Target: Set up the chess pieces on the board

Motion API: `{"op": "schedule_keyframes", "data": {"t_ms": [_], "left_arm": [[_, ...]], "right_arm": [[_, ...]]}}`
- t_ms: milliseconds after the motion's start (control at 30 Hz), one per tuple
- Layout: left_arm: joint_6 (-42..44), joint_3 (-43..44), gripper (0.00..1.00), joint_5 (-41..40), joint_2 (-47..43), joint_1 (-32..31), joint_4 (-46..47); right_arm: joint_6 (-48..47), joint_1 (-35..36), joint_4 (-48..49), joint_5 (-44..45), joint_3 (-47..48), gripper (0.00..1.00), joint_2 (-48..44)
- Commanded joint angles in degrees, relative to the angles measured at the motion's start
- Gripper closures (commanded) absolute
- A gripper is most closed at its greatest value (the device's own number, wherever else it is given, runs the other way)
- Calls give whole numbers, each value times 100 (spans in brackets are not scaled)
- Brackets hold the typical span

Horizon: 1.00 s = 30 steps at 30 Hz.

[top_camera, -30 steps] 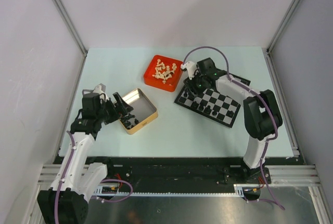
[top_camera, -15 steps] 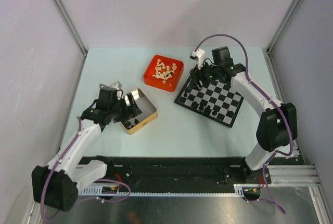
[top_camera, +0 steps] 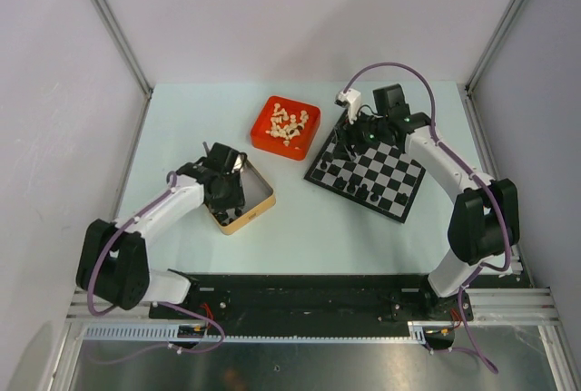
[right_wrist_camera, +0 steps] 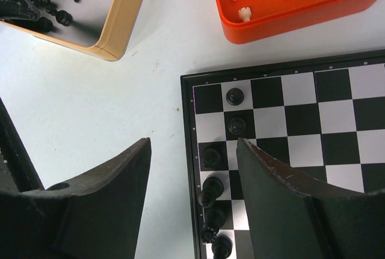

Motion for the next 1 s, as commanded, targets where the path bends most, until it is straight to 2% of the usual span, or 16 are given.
{"op": "schedule_keyframes", "data": {"t_ms": [0, 233, 767, 967], "left_arm": [[52, 342, 48, -259, 261, -66, -77], [219, 535, 57, -181, 850, -66, -16], [299, 562, 72, -172, 1289, -74, 125], [351, 579, 83, -198, 1272, -74, 169]], "right_arm": [[36, -55, 66, -185, -33, 37, -232], [36, -72, 67, -211, -77, 37, -267], [71, -151, 76, -273, -130, 37, -355], [71, -151, 67, -290, -130, 38, -364]]}}
